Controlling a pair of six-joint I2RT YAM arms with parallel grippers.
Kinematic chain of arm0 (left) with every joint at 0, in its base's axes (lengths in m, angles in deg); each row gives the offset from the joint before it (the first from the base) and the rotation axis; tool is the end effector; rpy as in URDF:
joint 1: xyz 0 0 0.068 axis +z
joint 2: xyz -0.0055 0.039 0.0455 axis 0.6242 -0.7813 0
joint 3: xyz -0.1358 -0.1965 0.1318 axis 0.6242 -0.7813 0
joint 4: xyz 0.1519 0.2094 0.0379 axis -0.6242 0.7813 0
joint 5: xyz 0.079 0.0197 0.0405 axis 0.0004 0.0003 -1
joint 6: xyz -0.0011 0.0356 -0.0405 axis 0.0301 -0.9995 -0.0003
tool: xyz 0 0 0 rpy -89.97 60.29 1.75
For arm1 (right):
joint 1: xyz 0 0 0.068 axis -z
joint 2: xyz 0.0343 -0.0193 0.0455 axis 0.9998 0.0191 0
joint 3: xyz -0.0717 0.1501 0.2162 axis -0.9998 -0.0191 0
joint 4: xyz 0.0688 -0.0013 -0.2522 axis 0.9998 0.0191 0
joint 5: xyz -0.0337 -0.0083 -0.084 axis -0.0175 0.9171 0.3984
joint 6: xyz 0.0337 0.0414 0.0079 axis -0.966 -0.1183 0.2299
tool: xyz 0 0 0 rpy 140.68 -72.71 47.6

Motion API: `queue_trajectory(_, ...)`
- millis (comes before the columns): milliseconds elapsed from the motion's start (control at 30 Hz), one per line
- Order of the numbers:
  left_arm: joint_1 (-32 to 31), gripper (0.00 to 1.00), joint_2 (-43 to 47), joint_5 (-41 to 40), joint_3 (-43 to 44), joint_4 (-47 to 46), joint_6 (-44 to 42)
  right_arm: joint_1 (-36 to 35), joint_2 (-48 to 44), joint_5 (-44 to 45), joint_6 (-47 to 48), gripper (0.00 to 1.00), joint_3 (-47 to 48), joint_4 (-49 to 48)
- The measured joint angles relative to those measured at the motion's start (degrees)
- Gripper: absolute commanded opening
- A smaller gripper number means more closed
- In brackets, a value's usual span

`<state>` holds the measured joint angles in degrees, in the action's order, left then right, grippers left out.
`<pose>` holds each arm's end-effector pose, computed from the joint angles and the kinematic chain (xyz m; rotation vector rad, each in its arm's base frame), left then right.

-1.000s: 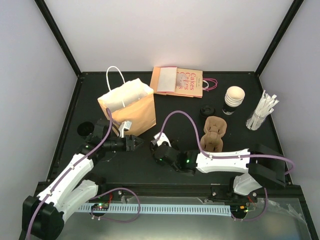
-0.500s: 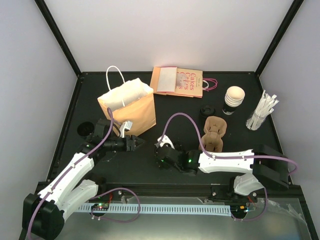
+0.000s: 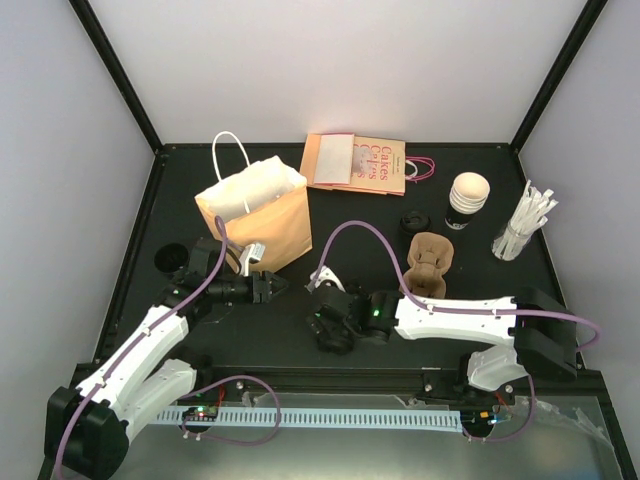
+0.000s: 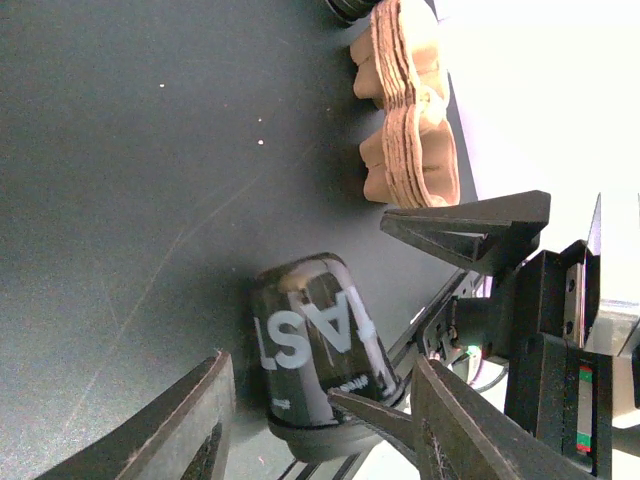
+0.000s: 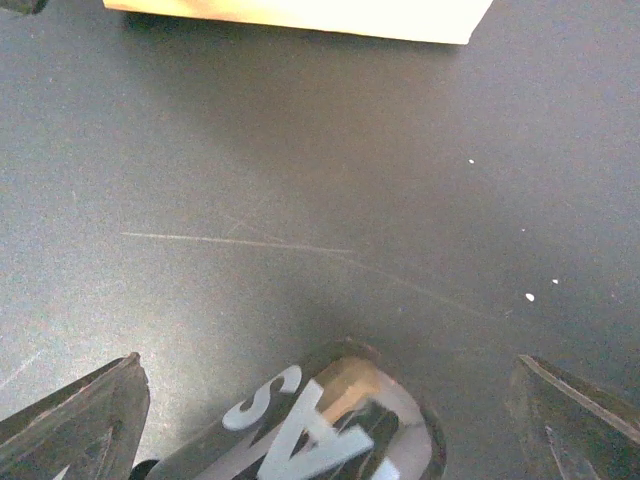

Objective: Pack the takeout coffee

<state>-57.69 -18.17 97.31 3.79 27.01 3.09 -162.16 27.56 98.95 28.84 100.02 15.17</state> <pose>0.1521 -0.0788 0.2190 0.1490 2.4036 -1.3332 0.0961 0.2701 0.2131 -0.8424 2.3024 0.2363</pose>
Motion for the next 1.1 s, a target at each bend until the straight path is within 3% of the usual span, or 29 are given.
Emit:
queue_trajectory(533, -0.83, 0.53, -2.27, 0.37, -1.64, -0.83, -1.31, 1.62, -1.68, -8.07, 0.2, 0.99, 3.74, 9.81)
queue_trajectory(800, -11.78, 0.6, -3.58, -2.36, -2.32, -3.74, -1.6, 3.08, -7.98, -16.33, -0.96, 0.97, 0.37, 14.01)
queue_trajectory(1100, -22.84, 0.8, 2.4, -9.18, -4.39, -7.65, -3.69, 8.96, -11.89, -22.88, -8.68, 0.93, -1.07, 18.69)
